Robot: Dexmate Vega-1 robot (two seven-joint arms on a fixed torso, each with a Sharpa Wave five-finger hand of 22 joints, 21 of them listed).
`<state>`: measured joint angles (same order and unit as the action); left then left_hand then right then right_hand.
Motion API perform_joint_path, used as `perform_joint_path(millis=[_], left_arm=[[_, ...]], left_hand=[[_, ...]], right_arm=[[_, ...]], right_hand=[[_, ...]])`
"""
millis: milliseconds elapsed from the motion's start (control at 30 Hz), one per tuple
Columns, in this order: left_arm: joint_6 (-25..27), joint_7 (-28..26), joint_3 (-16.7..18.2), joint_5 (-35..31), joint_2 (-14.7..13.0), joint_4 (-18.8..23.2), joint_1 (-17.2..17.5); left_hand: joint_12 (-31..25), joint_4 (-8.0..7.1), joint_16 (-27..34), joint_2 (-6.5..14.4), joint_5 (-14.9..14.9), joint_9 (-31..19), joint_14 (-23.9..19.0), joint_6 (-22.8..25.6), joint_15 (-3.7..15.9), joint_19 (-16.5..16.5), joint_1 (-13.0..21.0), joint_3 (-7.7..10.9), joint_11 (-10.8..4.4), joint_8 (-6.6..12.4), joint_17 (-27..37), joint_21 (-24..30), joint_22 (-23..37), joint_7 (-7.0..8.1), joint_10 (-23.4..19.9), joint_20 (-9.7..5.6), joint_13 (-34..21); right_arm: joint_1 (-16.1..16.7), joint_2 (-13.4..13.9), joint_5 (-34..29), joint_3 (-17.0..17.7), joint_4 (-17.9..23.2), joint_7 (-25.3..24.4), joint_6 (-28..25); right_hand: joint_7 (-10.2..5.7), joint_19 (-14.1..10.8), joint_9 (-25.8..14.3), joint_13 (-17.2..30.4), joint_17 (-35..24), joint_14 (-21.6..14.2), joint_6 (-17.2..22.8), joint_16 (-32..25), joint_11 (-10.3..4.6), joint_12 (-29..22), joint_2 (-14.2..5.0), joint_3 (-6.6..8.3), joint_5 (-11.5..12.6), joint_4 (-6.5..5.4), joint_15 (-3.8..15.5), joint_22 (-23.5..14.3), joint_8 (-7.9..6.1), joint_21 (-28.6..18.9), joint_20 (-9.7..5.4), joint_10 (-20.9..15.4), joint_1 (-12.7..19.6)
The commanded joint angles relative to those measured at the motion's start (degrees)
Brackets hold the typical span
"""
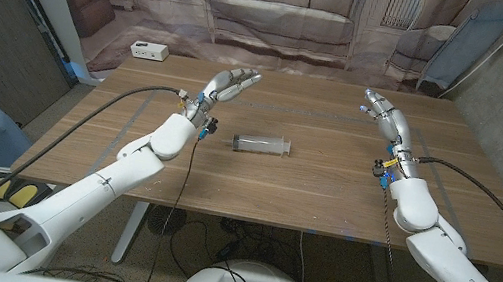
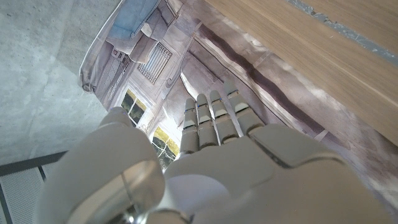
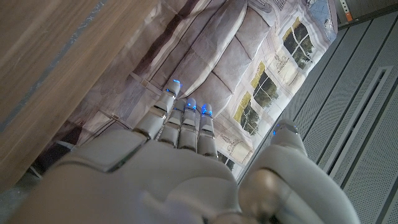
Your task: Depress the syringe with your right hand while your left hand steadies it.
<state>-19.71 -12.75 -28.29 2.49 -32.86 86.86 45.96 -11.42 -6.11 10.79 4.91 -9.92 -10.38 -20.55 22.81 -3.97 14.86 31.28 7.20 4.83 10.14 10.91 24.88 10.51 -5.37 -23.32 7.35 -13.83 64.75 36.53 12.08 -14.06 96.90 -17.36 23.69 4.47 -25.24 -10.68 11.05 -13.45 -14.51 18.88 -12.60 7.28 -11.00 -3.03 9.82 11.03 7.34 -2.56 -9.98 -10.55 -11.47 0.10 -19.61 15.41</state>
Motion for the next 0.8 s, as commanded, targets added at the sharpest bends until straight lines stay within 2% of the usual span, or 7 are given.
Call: perform_joint_path(millis=[33,533,700,800], left_arm=[[-2.3,2.67,1.88,8.17,1.3,-1.23,0.77],[-2.56,8.84,4.35,21.3,2.93,-3.05,2.06],[-1.67,10.26,5.09,25.06,3.37,-3.75,2.52],[-1.06,10.0,5.32,25.72,3.34,-3.65,2.8]], left_hand=[[0.04,-0.31,-0.04,0.02,-0.27,-0.2,0.17,-0.55,-0.07,-0.19,-0.43,-0.01,0.03,-0.09,0.03,-0.05,0.09,-0.05,0.49,-0.12,-0.04],[0.34,-0.53,-0.34,-0.39,-0.33,-0.14,2.04,-2.46,-0.42,-1.76,-1.75,-0.63,0.54,-0.18,-0.04,-1.2,0.04,0.08,2.34,-0.13,0.27],[0.34,-0.58,-0.35,-0.49,-0.35,-0.13,2.43,-2.89,-0.55,-2.18,-2.09,-0.79,0.62,-0.16,-0.07,-1.52,0.03,-0.01,2.7,-0.17,0.35],[0.33,-0.61,-0.39,-0.54,-0.38,-0.12,2.84,-3.29,-0.64,-2.39,-2.34,-0.9,0.84,-0.17,-0.08,-1.74,0.02,-0.03,2.97,-0.1,0.41]], right_arm=[[-0.17,-0.75,7.18,0.43,-2.44,4.23,1.88],[-0.65,-2.22,17.2,0.44,-6.26,10.39,3.42],[-0.92,-2.64,17.97,0.17,-7.6,10.55,3.2],[-1.05,-2.81,18.17,0.01,-8.22,10.51,3.11]], right_hand=[[0.06,0.46,-0.06,0.22,-0.07,0.49,-0.58,0.37,0.12,0.08,0.09,-0.16,-0.13,-0.12,-0.17,-0.1,0.19,0.28,-0.13,0.35,-0.16],[0.36,1.77,-0.05,0.22,-0.13,1.85,-1.77,0.8,0.37,0.27,0.06,-0.32,-0.17,-0.33,-0.58,-0.1,0.21,0.63,-0.14,1.46,-0.6],[0.28,2.0,-0.14,0.22,-0.1,1.99,0.8,0.76,0.47,0.12,0.04,-0.37,-0.19,-0.32,-0.59,-0.1,-0.96,0.54,-0.17,1.66,-0.64],[0.19,2.17,-0.18,0.22,-0.1,2.23,1.14,0.83,0.44,0.14,0.1,-0.43,-0.21,-0.33,-0.59,-0.1,-1.09,0.57,-0.21,1.85,-0.73]])
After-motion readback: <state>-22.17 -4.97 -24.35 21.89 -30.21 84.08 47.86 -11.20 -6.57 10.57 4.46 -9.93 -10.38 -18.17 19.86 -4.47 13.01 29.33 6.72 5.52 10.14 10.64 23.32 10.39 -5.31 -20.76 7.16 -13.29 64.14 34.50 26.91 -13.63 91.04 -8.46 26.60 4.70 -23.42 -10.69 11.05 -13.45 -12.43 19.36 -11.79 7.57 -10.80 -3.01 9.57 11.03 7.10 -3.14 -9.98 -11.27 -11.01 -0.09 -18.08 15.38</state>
